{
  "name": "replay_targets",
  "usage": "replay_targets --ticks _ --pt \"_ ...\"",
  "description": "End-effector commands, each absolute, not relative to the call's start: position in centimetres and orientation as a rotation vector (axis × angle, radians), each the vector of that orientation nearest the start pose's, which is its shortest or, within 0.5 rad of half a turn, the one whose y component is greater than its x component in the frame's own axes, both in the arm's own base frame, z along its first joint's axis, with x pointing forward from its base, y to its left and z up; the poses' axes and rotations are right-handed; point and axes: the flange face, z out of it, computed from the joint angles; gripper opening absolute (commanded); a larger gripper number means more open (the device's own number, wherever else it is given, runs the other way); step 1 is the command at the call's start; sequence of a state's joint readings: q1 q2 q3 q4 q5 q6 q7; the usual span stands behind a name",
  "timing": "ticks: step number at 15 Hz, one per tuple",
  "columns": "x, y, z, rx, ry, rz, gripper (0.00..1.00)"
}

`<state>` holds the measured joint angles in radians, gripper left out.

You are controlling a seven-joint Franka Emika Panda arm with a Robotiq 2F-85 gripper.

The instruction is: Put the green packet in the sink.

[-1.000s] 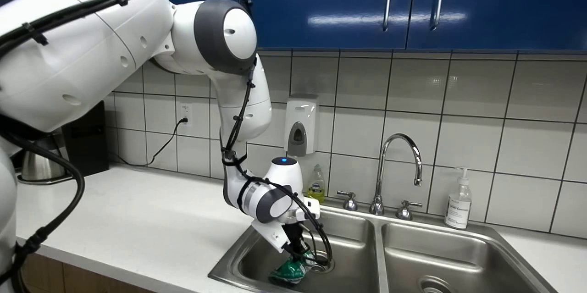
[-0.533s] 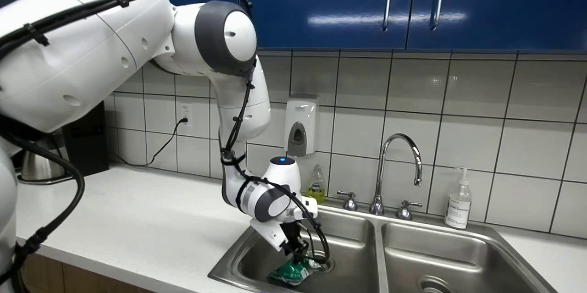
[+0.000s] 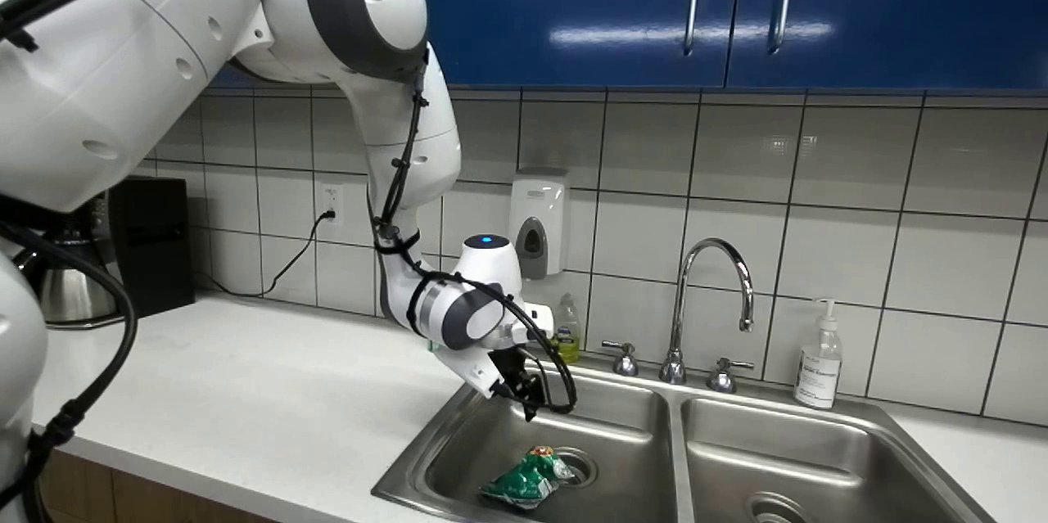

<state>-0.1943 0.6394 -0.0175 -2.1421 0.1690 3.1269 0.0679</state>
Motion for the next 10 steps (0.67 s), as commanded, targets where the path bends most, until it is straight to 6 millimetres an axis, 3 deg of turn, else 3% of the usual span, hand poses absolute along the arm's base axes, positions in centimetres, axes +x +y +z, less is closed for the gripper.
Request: replay_targets --ticks 1,10 --pt "55.7 -12.7 17.5 -3.028 0.658 -0.584 1.00" --pt "51.9 -9.9 24.6 -3.159 0.455 -0.298 1.00"
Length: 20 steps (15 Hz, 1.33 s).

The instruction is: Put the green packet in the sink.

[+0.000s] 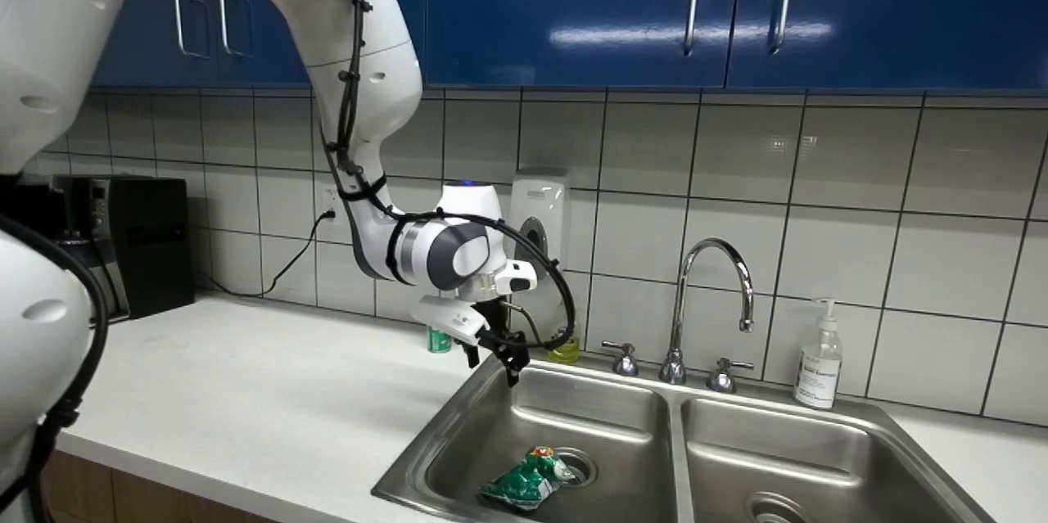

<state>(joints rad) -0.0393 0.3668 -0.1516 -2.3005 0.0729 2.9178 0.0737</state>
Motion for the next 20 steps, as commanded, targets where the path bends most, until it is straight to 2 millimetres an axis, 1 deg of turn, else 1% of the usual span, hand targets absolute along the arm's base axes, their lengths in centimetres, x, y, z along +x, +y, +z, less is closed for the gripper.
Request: replay_targets --ticks 1,3,7,9,14,17,19,20 --pt "51.5 -9.4 25.3 -3.180 0.430 -0.260 1.00" --pt "50.7 -8.3 26.6 -3.215 0.392 -0.186 1.00" --pt "48.2 -6.0 27.6 -3.244 0.338 -0.038 1.00" --pt "46.6 -4.8 28.2 -3.227 0.325 -0.018 1.00" --pt "42.1 -2.0 30.0 -3.197 0.324 -0.058 1.00" --pt "39.2 -0.6 30.5 -3.202 0.337 -0.043 1.00" --pt "37.8 0.2 30.9 -3.223 0.352 -0.028 1.00" --pt "40.0 -0.3 29.8 -3.205 0.303 -0.025 1.00"
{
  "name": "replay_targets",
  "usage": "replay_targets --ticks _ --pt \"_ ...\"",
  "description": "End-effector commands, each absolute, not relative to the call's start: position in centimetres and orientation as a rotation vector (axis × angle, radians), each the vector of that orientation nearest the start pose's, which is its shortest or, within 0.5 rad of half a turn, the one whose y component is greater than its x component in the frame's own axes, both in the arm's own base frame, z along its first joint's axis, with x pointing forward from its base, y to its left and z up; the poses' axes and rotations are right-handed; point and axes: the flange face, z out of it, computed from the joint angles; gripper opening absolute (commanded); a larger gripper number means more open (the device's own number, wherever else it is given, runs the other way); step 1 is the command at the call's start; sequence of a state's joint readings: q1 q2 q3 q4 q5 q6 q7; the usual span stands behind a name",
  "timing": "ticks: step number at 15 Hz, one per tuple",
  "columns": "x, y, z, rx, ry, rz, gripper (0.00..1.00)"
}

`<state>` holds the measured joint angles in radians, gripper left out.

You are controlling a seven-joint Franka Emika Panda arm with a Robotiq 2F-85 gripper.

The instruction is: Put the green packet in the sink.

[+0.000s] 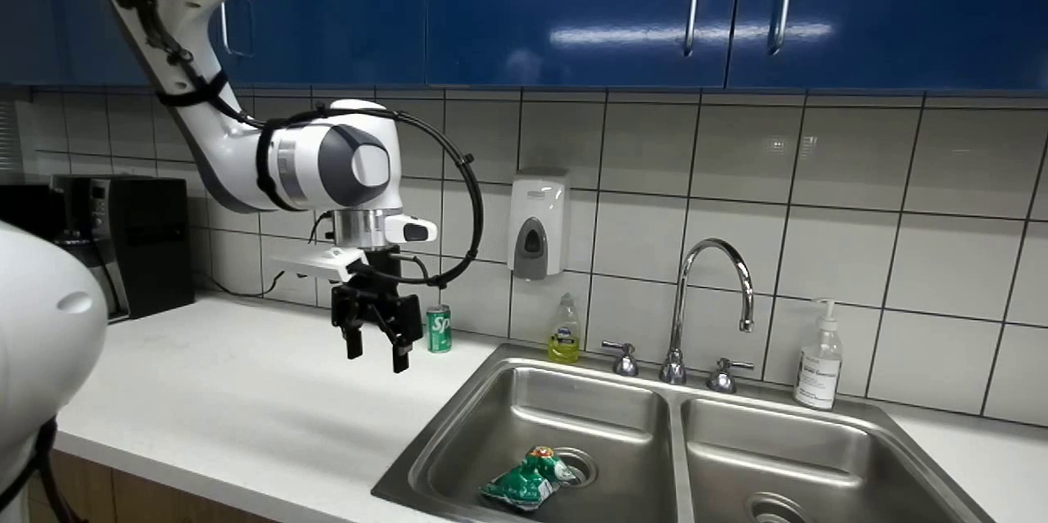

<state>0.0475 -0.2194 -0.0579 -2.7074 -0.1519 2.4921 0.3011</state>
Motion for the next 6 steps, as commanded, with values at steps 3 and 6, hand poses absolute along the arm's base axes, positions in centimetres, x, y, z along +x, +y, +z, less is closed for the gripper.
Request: replay_targets --ticks 3,6 --pt "38.58 0.41 30.40 -3.209 0.313 -0.026 1.00" --pt "38.45 0.27 30.47 -3.209 0.320 -0.027 1.00"
